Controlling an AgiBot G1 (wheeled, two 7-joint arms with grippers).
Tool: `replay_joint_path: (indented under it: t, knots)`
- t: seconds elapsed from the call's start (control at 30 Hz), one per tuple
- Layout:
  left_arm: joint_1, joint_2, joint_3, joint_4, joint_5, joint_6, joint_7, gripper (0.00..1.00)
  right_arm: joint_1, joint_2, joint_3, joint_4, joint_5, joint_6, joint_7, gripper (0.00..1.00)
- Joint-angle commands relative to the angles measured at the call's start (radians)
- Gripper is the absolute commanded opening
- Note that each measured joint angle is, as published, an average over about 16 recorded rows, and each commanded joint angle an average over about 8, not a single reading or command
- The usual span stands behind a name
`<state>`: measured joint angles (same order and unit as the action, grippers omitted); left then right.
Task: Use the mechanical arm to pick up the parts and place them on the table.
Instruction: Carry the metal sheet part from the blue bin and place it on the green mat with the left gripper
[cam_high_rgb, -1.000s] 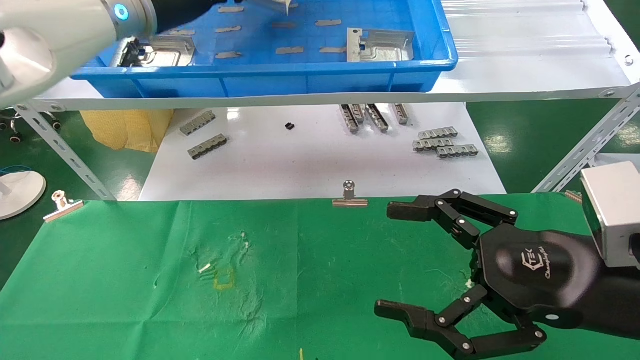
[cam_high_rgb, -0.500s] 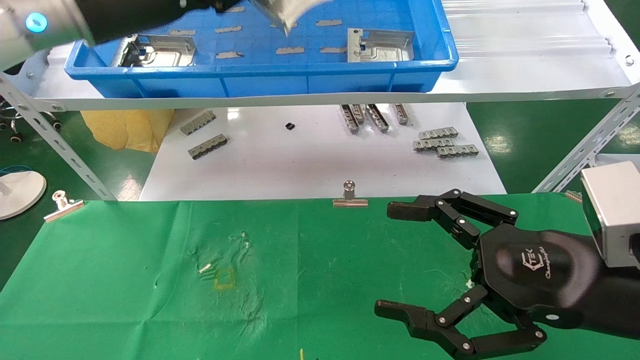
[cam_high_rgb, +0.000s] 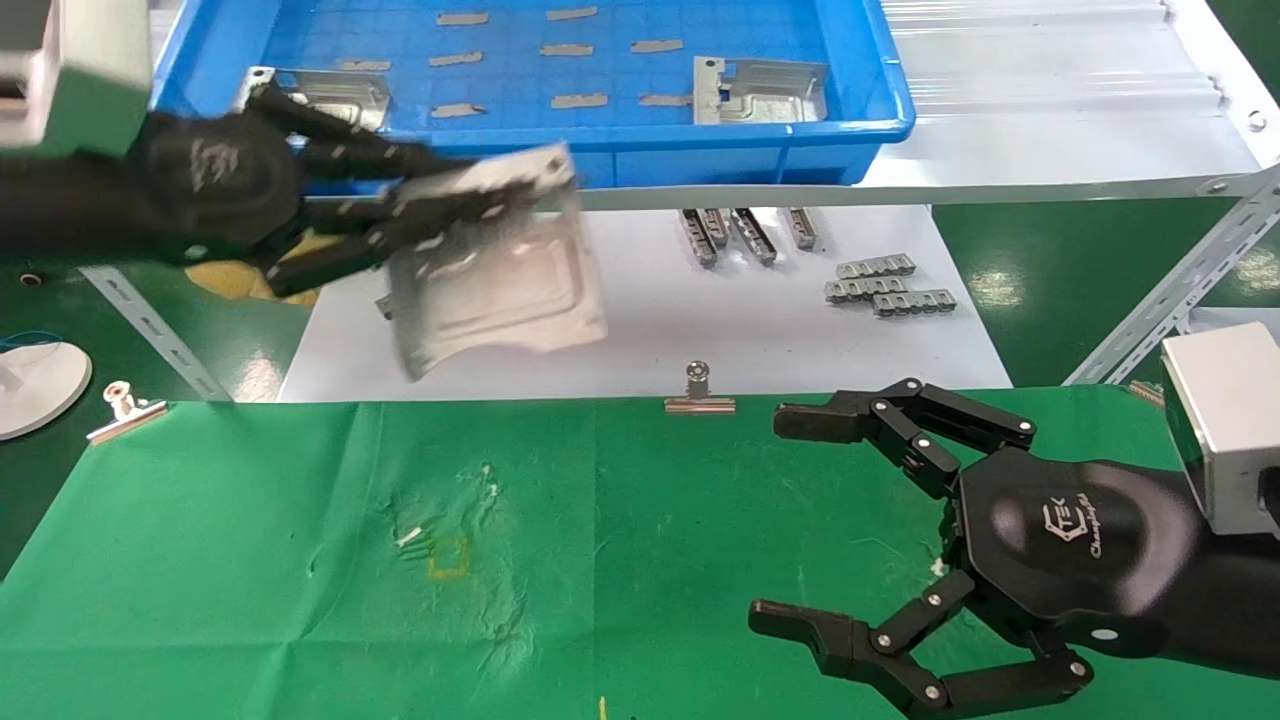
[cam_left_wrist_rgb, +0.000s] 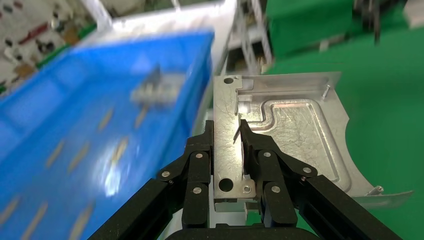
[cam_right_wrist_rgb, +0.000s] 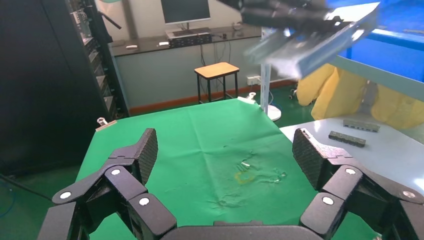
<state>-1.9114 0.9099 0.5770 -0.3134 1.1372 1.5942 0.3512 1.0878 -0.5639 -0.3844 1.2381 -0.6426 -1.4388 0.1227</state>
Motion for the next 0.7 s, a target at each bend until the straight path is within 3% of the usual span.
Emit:
replay_joint_path:
  t: [0.03, 0.33, 0.53, 0.7]
  knots:
    - [0.004, -0.047, 0.018, -0.02, 0.009, 0.003, 0.013, 0.0, 0.0, 0.0, 0.0, 0.0, 0.0, 0.0, 0.0, 1.0]
    - [0.099, -0.139, 0.13, -0.124, -0.026, 0.003, 0.038, 0.0, 0.0, 0.0, 0.0, 0.0, 0.0, 0.0, 0.0, 1.0]
    - [0.162, -0.114, 0.207, -0.14, -0.039, -0.007, 0.075, 0.0, 0.0, 0.0, 0.0, 0.0, 0.0, 0.0, 0.0, 1.0]
    - [0.199, -0.071, 0.263, -0.101, 0.002, -0.027, 0.164, 0.0, 0.0, 0.0, 0.0, 0.0, 0.0, 0.0, 0.0, 1.0]
